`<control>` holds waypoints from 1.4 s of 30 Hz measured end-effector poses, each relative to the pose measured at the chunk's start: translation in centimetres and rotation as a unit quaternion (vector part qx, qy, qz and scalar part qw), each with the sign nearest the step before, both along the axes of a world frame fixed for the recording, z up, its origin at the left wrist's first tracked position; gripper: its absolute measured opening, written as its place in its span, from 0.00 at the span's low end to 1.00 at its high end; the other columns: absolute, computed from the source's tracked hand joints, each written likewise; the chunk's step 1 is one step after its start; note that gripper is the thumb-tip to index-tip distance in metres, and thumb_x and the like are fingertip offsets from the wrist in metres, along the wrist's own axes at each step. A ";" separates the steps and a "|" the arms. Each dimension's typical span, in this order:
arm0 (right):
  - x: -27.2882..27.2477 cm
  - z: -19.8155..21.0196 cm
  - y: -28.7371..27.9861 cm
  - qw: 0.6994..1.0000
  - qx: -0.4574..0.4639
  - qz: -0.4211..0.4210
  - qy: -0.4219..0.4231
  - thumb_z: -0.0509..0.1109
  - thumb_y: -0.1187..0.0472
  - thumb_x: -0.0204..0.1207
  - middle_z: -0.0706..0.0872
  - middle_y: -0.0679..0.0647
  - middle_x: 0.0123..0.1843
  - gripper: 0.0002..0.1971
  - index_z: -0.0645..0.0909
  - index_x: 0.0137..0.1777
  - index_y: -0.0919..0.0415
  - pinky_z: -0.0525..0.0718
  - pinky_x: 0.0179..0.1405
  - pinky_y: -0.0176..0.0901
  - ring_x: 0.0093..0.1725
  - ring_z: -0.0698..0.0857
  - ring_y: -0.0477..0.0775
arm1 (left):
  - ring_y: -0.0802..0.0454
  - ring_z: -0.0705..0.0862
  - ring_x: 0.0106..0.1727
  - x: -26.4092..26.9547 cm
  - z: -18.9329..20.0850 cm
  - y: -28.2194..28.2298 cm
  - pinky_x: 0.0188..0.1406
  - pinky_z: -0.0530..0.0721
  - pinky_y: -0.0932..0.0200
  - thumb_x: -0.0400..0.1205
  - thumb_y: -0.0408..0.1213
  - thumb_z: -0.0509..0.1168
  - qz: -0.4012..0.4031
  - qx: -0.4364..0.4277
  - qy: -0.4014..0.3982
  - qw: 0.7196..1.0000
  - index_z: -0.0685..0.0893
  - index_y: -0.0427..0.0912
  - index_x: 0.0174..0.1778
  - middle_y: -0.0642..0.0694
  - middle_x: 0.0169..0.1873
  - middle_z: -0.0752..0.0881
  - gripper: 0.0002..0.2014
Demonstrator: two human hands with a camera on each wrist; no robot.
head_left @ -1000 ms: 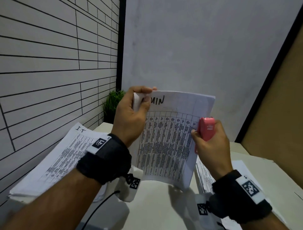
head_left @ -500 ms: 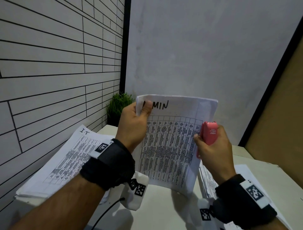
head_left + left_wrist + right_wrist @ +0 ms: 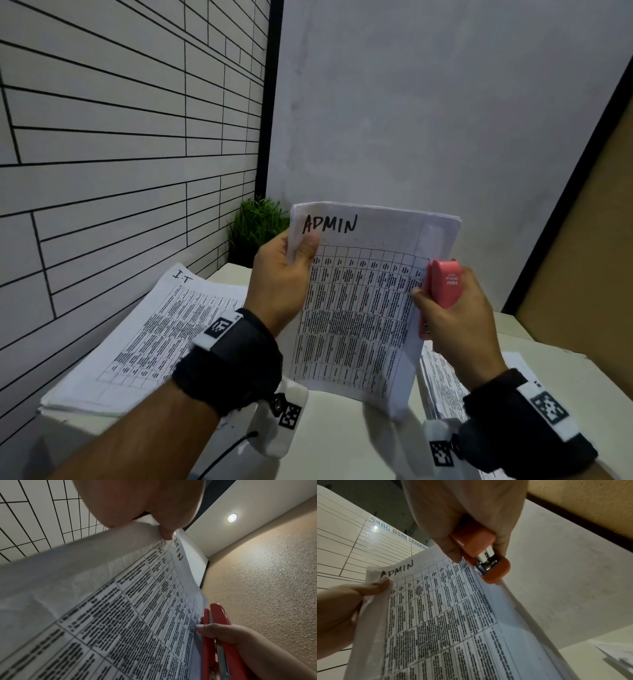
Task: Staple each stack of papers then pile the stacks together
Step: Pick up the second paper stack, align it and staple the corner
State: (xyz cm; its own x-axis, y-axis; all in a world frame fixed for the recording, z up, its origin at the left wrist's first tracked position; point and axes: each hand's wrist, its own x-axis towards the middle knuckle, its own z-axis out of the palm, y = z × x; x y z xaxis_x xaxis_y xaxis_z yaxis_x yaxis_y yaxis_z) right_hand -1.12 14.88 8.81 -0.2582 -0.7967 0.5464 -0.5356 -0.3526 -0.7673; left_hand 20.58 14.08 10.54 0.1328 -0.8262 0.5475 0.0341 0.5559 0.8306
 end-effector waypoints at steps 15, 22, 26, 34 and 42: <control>8.1 10.9 3.6 0.914 -0.224 0.282 -0.188 0.69 0.49 0.76 0.84 0.53 0.40 0.13 0.76 0.48 0.58 0.88 0.42 0.45 0.39 0.87 0.50 | 0.37 0.87 0.36 -1.3 -1.0 -0.2 0.35 0.89 0.39 0.85 0.49 0.58 0.108 -0.068 -0.065 0.990 0.85 0.49 0.48 0.39 0.34 0.89 0.12; 12.5 12.2 2.1 0.907 -0.182 0.345 -0.157 0.67 0.48 0.77 0.84 0.54 0.40 0.13 0.74 0.51 0.57 0.91 0.42 0.60 0.38 0.87 0.54 | 0.54 0.70 0.20 -1.7 -1.1 0.1 0.20 0.69 0.62 0.85 0.40 0.59 0.156 -0.106 -0.108 0.976 0.84 0.46 0.41 0.46 0.19 0.76 0.10; 13.0 11.9 1.3 0.918 -0.178 0.335 -0.113 0.65 0.55 0.77 0.83 0.58 0.41 0.08 0.74 0.51 0.59 0.91 0.38 0.58 0.38 0.87 0.55 | 0.42 0.81 0.28 -1.5 -1.1 0.2 0.27 0.79 0.50 0.85 0.39 0.59 0.148 -0.121 -0.101 0.976 0.86 0.44 0.47 0.40 0.26 0.85 0.10; 13.3 11.3 -0.2 0.913 -0.171 0.330 -0.169 0.66 0.55 0.79 0.84 0.56 0.36 0.13 0.74 0.53 0.66 0.90 0.33 0.58 0.34 0.88 0.57 | 0.35 0.86 0.38 -0.7 -1.3 -0.2 0.34 0.83 0.37 0.84 0.49 0.58 0.106 -0.089 -0.061 0.989 0.85 0.48 0.53 0.34 0.36 0.89 0.14; 13.2 10.9 -1.1 0.902 -0.201 0.299 -0.236 0.67 0.58 0.79 0.86 0.54 0.34 0.12 0.74 0.54 0.67 0.91 0.35 0.56 0.33 0.89 0.56 | 0.35 0.82 0.33 -0.7 -1.0 -0.5 0.34 0.83 0.40 0.84 0.49 0.59 0.108 -0.041 -0.048 0.992 0.84 0.46 0.41 0.35 0.32 0.86 0.14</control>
